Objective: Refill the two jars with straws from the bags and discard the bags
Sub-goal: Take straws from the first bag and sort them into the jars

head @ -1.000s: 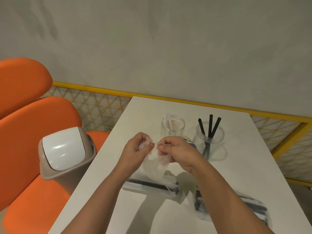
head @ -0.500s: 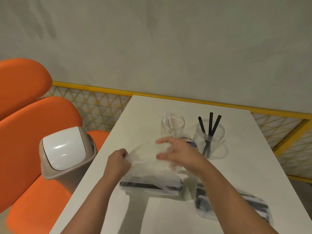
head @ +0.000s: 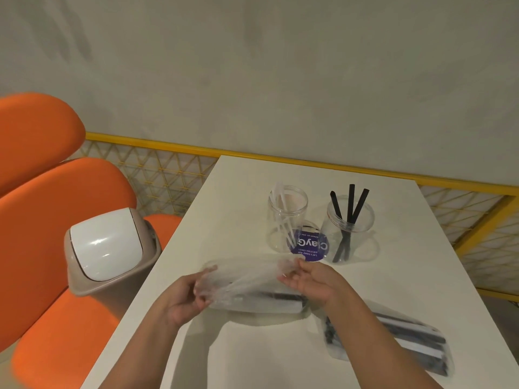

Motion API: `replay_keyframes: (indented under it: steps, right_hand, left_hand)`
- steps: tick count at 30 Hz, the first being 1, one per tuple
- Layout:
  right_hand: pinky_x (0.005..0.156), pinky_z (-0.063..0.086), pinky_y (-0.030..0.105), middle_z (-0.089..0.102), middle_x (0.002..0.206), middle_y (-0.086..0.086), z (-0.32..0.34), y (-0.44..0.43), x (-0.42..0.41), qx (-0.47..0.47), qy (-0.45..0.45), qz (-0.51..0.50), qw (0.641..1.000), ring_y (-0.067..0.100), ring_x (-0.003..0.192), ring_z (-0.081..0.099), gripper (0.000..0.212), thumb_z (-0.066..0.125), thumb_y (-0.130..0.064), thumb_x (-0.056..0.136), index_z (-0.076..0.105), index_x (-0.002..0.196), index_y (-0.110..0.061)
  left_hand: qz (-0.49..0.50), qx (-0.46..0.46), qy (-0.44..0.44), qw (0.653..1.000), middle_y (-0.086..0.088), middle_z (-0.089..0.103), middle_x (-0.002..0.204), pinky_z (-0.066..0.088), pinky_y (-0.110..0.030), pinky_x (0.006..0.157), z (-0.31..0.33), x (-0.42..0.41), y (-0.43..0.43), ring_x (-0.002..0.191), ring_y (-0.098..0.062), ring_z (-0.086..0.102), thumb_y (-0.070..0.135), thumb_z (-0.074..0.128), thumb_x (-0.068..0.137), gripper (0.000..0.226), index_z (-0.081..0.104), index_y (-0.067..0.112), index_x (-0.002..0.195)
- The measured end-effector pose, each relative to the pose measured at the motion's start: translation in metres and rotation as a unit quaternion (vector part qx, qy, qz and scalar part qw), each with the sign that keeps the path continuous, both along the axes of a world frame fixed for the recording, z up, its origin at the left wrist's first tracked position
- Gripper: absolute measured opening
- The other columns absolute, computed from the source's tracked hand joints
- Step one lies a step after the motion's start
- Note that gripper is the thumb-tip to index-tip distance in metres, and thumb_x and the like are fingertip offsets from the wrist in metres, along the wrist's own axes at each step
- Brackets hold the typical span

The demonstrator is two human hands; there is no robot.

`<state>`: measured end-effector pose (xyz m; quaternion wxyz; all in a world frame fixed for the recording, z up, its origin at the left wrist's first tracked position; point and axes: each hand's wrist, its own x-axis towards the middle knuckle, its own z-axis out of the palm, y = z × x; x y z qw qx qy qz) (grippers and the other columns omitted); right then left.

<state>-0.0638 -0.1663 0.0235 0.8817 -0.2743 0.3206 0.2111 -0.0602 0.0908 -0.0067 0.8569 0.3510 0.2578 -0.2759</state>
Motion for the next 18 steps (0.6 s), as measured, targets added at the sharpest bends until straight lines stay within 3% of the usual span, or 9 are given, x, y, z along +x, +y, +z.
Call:
replay_keyframes:
  steps: [2,4,5,7,9,10,12,15,18]
  right_hand:
    - [0.104,0.043,0.039,0.058,0.098,0.011,0.003,0.005,0.003,0.01,0.008,-0.049,0.999,0.024,0.101,0.055,0.019,0.035,-0.001,0.098,0.051,0.106,0.001]
    - [0.067,0.057,0.026,0.061,0.093,0.006,0.004,0.009,0.005,-0.047,0.008,-0.071,0.996,0.019,0.089,0.059,0.02,0.04,-0.002,0.097,0.052,0.113,-0.005]
    - [0.051,0.052,0.025,0.063,0.089,0.006,0.004,0.012,0.005,-0.092,0.002,-0.062,0.994,0.018,0.08,0.059,0.018,0.045,-0.007,0.096,0.055,0.111,-0.006]
    - [0.06,0.052,0.028,0.071,0.089,0.005,0.003,0.015,0.001,-0.16,-0.041,0.01,0.986,0.02,0.081,0.064,0.021,0.051,-0.022,0.095,0.062,0.108,-0.01]
    - [0.079,0.055,0.036,0.073,0.091,0.005,0.006,0.018,-0.002,-0.224,-0.088,0.1,0.966,0.022,0.086,0.067,0.027,0.058,-0.035,0.09,0.066,0.104,-0.013]
    - [0.077,0.055,0.035,0.072,0.088,0.005,0.007,0.02,-0.004,-0.286,-0.114,0.15,0.94,0.021,0.079,0.066,0.028,0.063,-0.036,0.086,0.066,0.103,-0.013]
    - [0.05,0.046,0.023,0.063,0.07,0.002,0.004,0.022,-0.011,-0.429,-0.169,0.269,0.845,0.015,0.052,0.052,0.024,0.072,-0.03,0.079,0.066,0.097,-0.016]
    - [0.038,0.039,0.023,0.051,0.062,-0.003,-0.005,0.025,-0.017,-0.533,-0.193,0.389,0.726,0.013,0.045,0.044,0.012,0.074,-0.021,0.076,0.067,0.084,-0.016]
    - [0.056,0.05,0.027,0.05,0.068,-0.008,-0.007,0.033,-0.017,-0.642,-0.208,0.248,0.695,0.013,0.062,0.052,0.015,0.059,-0.023,0.09,0.065,0.1,-0.013]
  left_hand:
    - [-0.076,0.053,-0.039,0.995,-0.009,0.066,0.07,0.054,-0.028,0.052,-0.001,-0.004,0.001,0.056,-0.02,0.064,0.014,0.084,0.054,0.041,0.07,0.002,0.091]
    - [-0.198,0.165,-0.103,0.961,-0.01,0.066,0.083,0.052,-0.03,0.063,0.003,-0.007,0.001,0.07,-0.02,0.061,0.024,0.087,0.053,0.05,0.073,0.005,0.097]
    - [-0.239,0.233,-0.135,0.933,-0.011,0.065,0.088,0.052,-0.027,0.066,0.007,-0.008,-0.001,0.075,-0.019,0.06,0.025,0.084,0.057,0.048,0.073,0.005,0.1]
    - [-0.22,0.319,-0.158,0.908,-0.017,0.066,0.096,0.053,-0.027,0.068,0.008,-0.004,-0.004,0.082,-0.023,0.06,0.02,0.076,0.072,0.034,0.071,0.003,0.101]
    - [-0.147,0.333,-0.143,0.921,-0.02,0.062,0.096,0.049,-0.032,0.068,0.012,0.0,-0.008,0.082,-0.028,0.057,0.008,0.067,0.079,0.021,0.069,0.001,0.099]
    - [-0.135,0.319,-0.136,0.928,-0.02,0.06,0.093,0.047,-0.034,0.067,0.016,0.002,-0.01,0.078,-0.029,0.056,0.003,0.059,0.081,0.018,0.067,0.0,0.097]
    - [-0.115,0.276,-0.108,0.948,-0.02,0.061,0.082,0.046,-0.033,0.063,0.023,0.006,-0.015,0.068,-0.028,0.058,-0.009,0.04,0.086,0.026,0.065,-0.002,0.088]
    - [-0.005,0.157,-0.01,0.988,-0.01,0.053,0.046,0.043,-0.018,0.037,0.023,0.009,-0.018,0.035,-0.018,0.051,-0.015,0.025,0.087,0.042,0.058,-0.001,0.065]
    - [0.036,0.138,0.029,0.989,0.0,0.037,0.036,0.03,-0.011,0.033,0.018,0.009,-0.022,0.025,-0.01,0.032,-0.005,0.033,0.09,0.032,0.047,0.008,0.064]
